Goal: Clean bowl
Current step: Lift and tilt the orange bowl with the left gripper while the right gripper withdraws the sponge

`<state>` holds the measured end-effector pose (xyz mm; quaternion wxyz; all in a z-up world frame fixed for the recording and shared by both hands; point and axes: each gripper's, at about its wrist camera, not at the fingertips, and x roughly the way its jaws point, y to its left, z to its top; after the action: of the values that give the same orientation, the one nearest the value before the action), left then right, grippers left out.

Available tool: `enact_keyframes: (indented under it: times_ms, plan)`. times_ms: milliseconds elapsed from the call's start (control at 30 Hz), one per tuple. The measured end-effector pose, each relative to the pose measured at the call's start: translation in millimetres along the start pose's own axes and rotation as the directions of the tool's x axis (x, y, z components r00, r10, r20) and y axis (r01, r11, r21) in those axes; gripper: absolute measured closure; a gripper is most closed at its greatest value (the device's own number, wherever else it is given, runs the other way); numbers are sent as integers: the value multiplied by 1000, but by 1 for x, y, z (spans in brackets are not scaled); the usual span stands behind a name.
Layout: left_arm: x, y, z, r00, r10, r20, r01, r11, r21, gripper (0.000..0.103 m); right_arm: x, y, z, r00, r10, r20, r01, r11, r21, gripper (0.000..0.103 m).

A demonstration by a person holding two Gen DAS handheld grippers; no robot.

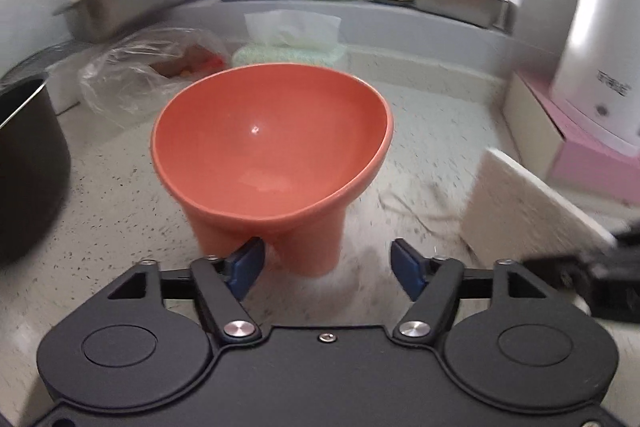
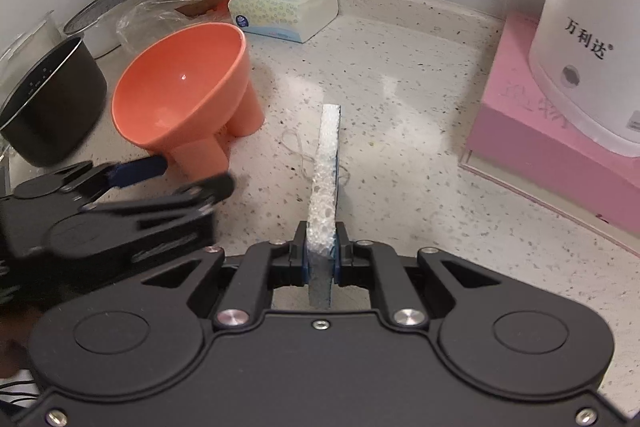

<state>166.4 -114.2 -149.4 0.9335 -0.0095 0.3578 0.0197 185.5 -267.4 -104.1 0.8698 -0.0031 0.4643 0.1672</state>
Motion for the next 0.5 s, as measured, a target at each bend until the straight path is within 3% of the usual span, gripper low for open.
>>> enact_keyframes:
  times_ms: [167,400,467,500]
  plan:
    - [20,-8,6,994,110,-20,-112,989,-94,29,-7,-14,-1,1000,6,-2,-6,1000,-9,91]
    - [27,-4,10,990,140,2,-139,985,-105,23,-8,-28,-7,1000,12,-25,-13,999,-29,91]
    - [29,-3,12,989,149,8,-147,983,-109,30,-8,-29,-8,1000,13,-28,-14,999,-32,91]
    - [30,-3,12,988,153,11,-151,982,-110,46,-7,-29,-8,999,12,-30,-13,999,-35,91]
